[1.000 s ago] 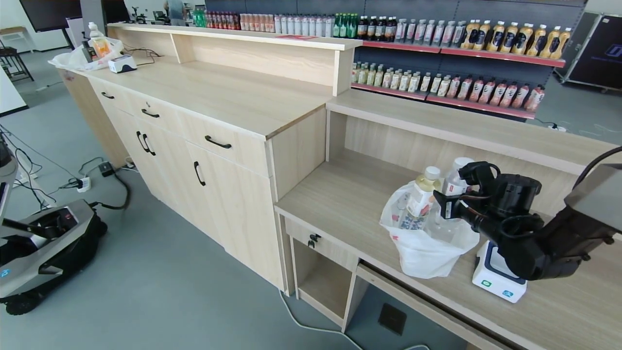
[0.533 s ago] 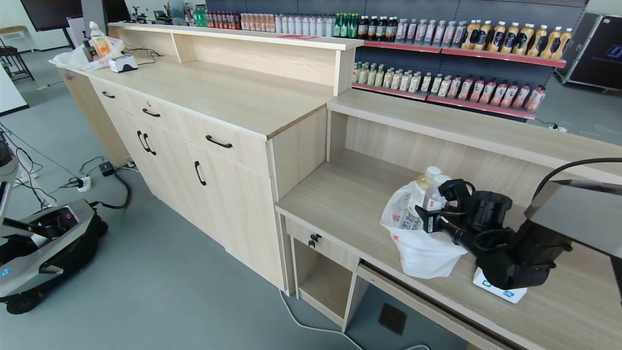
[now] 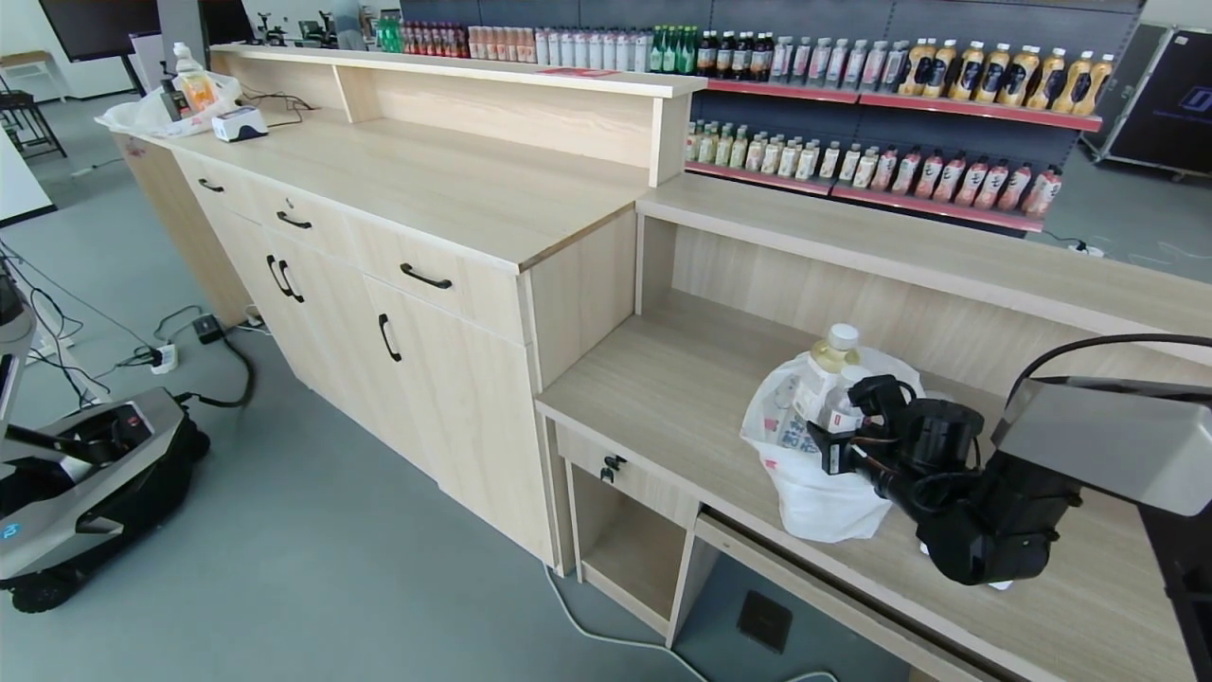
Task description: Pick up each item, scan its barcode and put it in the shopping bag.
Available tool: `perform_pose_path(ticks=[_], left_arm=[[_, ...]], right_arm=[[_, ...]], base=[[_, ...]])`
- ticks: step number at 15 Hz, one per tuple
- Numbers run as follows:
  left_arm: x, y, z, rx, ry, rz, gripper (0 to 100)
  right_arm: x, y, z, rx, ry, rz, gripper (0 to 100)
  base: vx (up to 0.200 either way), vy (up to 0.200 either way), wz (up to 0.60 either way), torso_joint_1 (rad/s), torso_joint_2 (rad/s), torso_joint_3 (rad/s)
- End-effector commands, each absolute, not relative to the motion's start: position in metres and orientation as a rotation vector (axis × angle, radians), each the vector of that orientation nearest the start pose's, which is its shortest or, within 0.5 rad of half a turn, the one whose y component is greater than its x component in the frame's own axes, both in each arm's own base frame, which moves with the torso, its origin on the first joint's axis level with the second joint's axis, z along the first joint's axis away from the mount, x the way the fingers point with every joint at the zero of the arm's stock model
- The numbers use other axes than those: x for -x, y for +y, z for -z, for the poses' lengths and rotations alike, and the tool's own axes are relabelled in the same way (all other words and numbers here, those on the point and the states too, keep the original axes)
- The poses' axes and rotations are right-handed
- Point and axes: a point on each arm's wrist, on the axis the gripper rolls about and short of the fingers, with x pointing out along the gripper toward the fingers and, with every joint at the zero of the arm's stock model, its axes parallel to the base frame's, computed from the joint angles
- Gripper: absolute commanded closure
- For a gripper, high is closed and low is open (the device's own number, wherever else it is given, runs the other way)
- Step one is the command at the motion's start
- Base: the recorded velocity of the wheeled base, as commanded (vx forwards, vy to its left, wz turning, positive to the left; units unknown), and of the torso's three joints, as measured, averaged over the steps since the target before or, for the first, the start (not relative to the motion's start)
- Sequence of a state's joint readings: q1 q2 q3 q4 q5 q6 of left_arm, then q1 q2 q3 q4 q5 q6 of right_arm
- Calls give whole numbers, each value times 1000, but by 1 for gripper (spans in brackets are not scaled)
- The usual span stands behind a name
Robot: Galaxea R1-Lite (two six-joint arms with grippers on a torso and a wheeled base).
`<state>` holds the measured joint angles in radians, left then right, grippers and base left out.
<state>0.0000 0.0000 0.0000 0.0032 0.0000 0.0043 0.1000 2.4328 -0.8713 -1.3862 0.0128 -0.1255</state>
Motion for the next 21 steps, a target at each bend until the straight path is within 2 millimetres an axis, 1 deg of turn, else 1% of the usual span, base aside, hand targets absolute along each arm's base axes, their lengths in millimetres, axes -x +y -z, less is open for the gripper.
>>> perform_pose_path(ticks=[1, 4, 5, 7, 9, 10, 11, 12, 13, 14, 15, 17, 18, 19, 20, 21], left_arm=[[23, 0, -75, -5, 3, 0, 0], [23, 0, -75, -5, 3, 0, 0], [23, 0, -75, -5, 3, 0, 0], [23, 0, -75, -5, 3, 0, 0], [23, 0, -75, -5, 3, 0, 0], [23, 0, -75, -5, 3, 0, 0], [23, 0, -75, -5, 3, 0, 0], [23, 0, -75, -5, 3, 0, 0], [23, 0, -75, -5, 3, 0, 0], [23, 0, -75, -5, 3, 0, 0], [23, 0, -75, -5, 3, 0, 0], [23, 0, -75, -5, 3, 0, 0], [23, 0, -75, -5, 3, 0, 0], [23, 0, -75, -5, 3, 0, 0], [23, 0, -75, -5, 3, 0, 0], [23, 0, -75, -5, 3, 0, 0]], right_arm=[[-403, 41, 4, 137, 186, -127, 100], [-403, 41, 8, 139, 195, -126, 100], [-402, 41, 8, 140, 196, -126, 0], [-402, 40, 5, 137, 189, -124, 0], [-402, 40, -6, 133, 172, -123, 0], [-401, 40, -17, 131, 155, -122, 0], [-398, 39, -33, 133, 143, -121, 0], [-388, 39, -61, 132, 118, -120, 0], [-381, 37, -73, 132, 123, -118, 0], [-361, 33, -100, 139, 133, -112, 0], [-349, 29, -115, 138, 124, -99, 0], [-323, 20, -140, 150, 111, -79, 0], [-310, 13, -150, 200, 113, -62, 0], [-303, 4, -155, 241, 113, -37, 0], [-289, -6, -166, 299, 101, -1, 0], [-280, -13, -177, 312, 72, 20, 0]], base=[[0, 0, 0, 0, 0, 0], [0, 0, 0, 0, 0, 0], [0, 0, 0, 0, 0, 0], [0, 0, 0, 0, 0, 0], [0, 0, 0, 0, 0, 0], [0, 0, 0, 0, 0, 0], [0, 0, 0, 0, 0, 0], [0, 0, 0, 0, 0, 0], [0, 0, 0, 0, 0, 0], [0, 0, 0, 0, 0, 0], [0, 0, 0, 0, 0, 0], [0, 0, 0, 0, 0, 0], [0, 0, 0, 0, 0, 0], [0, 0, 0, 0, 0, 0], [0, 0, 0, 0, 0, 0], [0, 0, -600, 7, 2, 2]])
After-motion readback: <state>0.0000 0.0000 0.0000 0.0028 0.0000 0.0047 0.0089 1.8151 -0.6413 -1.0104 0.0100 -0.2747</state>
